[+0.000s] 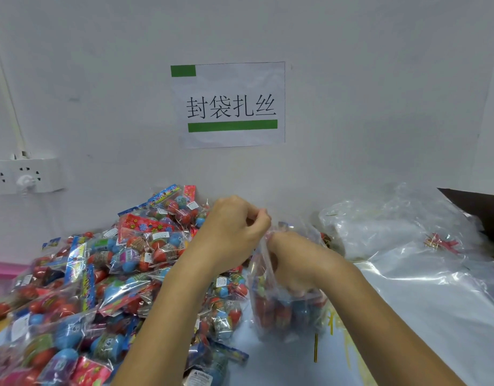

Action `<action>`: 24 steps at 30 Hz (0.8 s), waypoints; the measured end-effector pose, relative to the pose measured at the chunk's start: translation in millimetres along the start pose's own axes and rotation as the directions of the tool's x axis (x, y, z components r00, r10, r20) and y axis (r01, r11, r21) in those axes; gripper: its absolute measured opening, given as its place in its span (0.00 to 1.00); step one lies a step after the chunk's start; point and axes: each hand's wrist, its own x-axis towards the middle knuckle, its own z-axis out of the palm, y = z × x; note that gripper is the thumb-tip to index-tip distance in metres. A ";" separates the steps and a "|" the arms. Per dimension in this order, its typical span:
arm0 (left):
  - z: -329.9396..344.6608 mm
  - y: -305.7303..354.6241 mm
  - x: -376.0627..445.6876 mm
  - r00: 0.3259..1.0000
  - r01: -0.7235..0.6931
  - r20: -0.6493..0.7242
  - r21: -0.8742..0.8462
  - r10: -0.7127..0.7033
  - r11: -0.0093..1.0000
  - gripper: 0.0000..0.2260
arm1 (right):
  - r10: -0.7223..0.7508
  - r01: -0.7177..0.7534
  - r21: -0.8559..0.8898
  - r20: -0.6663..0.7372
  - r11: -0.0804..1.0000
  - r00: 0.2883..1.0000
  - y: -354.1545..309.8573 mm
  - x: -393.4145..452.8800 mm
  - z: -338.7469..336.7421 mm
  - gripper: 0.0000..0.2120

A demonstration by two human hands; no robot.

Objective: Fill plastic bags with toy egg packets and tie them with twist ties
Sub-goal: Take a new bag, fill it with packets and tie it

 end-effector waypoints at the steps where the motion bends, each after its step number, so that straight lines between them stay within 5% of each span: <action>1: 0.2 -0.8 0.3 1.000 0.000 0.007 0.005 0.000 1.000 0.22 | 0.000 0.001 -0.016 0.016 1.000 1.000 0.1 -1.2 -0.8 0.15; 3: 1.1 -0.4 0.5 0.999 0.007 0.035 0.026 -0.008 1.000 0.21 | -0.003 0.006 -0.044 0.087 0.999 0.996 1.2 -2.2 -3.8 0.11; 6: 4.3 5.4 -1.0 0.996 0.018 0.083 0.038 -0.021 0.999 0.21 | 0.010 0.005 -0.087 0.169 0.996 0.986 3.4 0.9 -0.1 0.18; 8: 6.3 9.9 -2.8 0.993 0.020 0.112 0.028 -0.023 0.999 0.22 | -0.011 0.030 -0.102 0.182 0.994 0.983 3.2 4.2 7.6 0.06; 10: 6.9 12.8 -4.8 0.993 0.011 0.120 0.028 -0.014 1.000 0.22 | -0.013 0.028 -0.073 0.203 0.997 0.979 4.2 6.3 14.4 0.05; 12: 5.3 14.0 -5.3 0.993 0.008 0.122 0.023 -0.011 1.000 0.23 | -0.032 0.043 -0.049 0.190 0.998 0.981 6.9 8.0 16.9 0.04; 16: 1.2 10.7 -5.0 0.994 0.007 0.106 0.034 -0.010 0.999 0.23 | -0.061 0.062 0.000 0.136 0.998 0.989 9.3 5.7 14.3 0.17; 24: -5.1 2.6 -4.1 0.996 0.034 0.085 0.006 -0.034 0.999 0.22 | -0.061 0.051 0.103 0.095 0.993 0.994 11.0 7.6 13.2 0.14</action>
